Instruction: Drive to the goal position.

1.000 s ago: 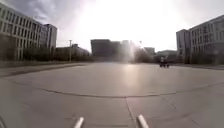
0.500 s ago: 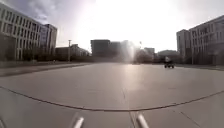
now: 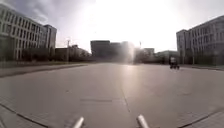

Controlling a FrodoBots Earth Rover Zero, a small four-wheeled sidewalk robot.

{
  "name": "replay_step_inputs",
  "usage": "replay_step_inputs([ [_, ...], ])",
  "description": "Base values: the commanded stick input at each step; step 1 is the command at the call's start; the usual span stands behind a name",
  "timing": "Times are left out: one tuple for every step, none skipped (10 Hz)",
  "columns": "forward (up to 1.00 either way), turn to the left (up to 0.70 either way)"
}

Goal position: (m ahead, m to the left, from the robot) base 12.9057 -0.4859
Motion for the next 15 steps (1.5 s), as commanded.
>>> replay_step_inputs([
  [1.0,0.0],
  [1.0,0.0],
  [1.0,0.0],
  [1.0,0.0],
  [1.0,0.0],
  [1.0,0.0],
  [1.0,0.0],
  [1.0,0.0],
  [1.0,0.0],
  [1.0,0.0],
  [1.0,0.0],
  [1.0,0.27],
  [1.0,0.27],
  [1.0,0.27],
  [1.0,0.0],
])
